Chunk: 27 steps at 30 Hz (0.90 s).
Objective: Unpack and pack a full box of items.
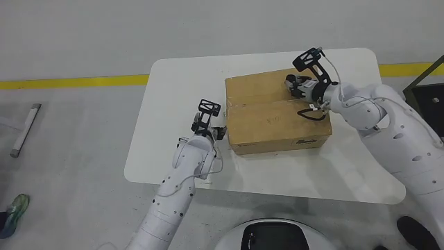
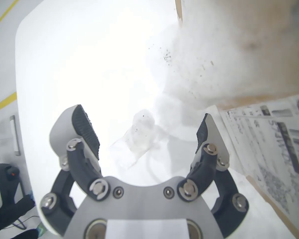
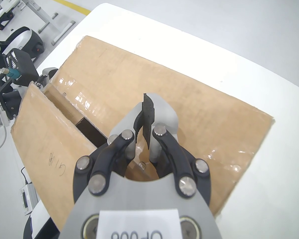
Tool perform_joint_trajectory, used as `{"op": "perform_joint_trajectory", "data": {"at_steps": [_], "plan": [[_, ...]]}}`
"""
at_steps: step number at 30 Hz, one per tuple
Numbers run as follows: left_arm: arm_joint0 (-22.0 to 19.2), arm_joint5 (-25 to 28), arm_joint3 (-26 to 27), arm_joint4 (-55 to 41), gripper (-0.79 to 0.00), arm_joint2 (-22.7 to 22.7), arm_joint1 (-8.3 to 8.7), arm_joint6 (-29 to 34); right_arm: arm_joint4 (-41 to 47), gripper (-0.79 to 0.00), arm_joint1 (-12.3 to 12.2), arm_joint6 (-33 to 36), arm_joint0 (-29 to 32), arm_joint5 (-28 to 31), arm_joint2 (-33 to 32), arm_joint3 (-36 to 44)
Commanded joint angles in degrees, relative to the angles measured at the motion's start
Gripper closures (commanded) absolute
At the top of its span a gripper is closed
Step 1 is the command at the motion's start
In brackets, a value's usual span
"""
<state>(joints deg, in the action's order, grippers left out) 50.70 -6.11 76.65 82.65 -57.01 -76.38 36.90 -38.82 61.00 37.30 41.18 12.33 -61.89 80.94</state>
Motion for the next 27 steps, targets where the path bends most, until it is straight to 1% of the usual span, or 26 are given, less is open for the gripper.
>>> {"op": "perform_joint_trajectory", "data": {"at_steps": [1,6,11,19,27], "plan": [[-0.51,-0.75,-1.05,-0.88,-0.785,0.19,-0.41,-3.19,0.0,0.0,0.1,-0.04,-0.12,0.0,0.07,-0.14],[-0.79,-2.4,-0.63,-1.74,-0.785,-0.4,-0.94,-8.97,0.08,0.0,0.29,-0.16,-0.2,0.11,0.04,-0.31],[0.42,-2.49,2.13,-3.12,-0.785,-2.66,-0.9,-12.6,0.13,0.0,0.42,-0.07,-0.15,0.06,-0.14,-0.52],[2.96,-2.98,7.38,-1.16,-0.785,-5.17,-0.63,-15.23,0.16,0.0,0.69,0.01,-0.31,0.29,-0.13,-0.81],[4.04,-2.59,9.54,-1.91,-0.785,-6.36,-0.88,-18.48,0.29,0.0,0.89,0.14,-0.34,0.35,-0.39,-1.06]]}}
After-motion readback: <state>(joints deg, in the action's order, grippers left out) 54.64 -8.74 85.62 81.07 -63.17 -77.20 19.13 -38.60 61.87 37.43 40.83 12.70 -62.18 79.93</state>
